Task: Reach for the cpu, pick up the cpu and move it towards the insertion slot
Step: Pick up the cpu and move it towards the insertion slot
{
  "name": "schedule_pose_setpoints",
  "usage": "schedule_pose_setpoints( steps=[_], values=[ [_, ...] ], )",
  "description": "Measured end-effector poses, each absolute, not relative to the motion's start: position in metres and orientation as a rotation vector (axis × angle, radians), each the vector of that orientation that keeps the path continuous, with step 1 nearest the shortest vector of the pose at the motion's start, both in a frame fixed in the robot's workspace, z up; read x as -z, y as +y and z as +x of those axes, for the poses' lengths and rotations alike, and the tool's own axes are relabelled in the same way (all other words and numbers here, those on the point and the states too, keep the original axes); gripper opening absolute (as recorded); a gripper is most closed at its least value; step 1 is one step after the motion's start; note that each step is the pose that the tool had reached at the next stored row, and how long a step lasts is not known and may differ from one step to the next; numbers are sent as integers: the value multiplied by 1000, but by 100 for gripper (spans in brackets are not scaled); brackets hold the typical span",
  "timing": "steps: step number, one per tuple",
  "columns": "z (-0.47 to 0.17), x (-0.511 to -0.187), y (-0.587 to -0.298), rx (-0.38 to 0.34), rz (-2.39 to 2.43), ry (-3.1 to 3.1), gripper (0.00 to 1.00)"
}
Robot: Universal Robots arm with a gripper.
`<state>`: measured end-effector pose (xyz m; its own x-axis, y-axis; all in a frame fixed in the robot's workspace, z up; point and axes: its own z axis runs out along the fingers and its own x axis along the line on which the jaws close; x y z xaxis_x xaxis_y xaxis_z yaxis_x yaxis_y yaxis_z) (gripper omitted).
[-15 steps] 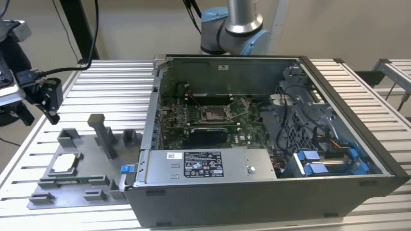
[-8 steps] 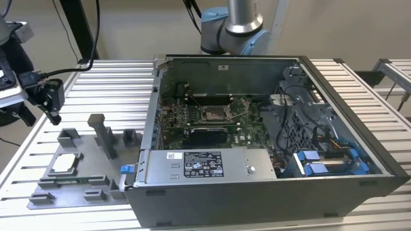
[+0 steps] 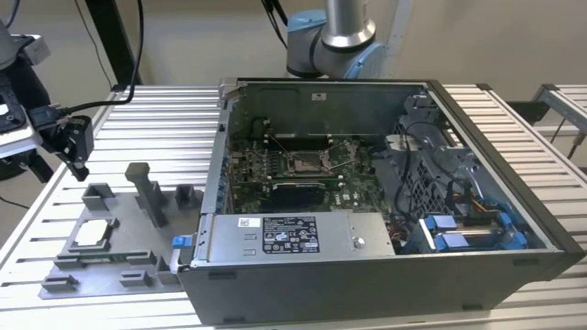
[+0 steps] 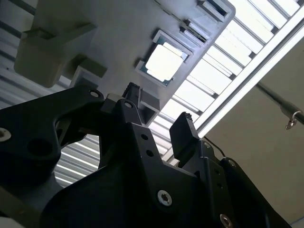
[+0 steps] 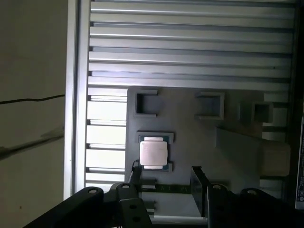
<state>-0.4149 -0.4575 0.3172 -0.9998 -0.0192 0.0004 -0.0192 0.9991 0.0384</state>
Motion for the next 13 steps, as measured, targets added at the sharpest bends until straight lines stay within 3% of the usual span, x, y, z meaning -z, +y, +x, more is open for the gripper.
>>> schedule_pose_setpoints(
  steps=[13],
  values=[
    [-415, -302, -458, 60, 29, -3140, 0]
  ],
)
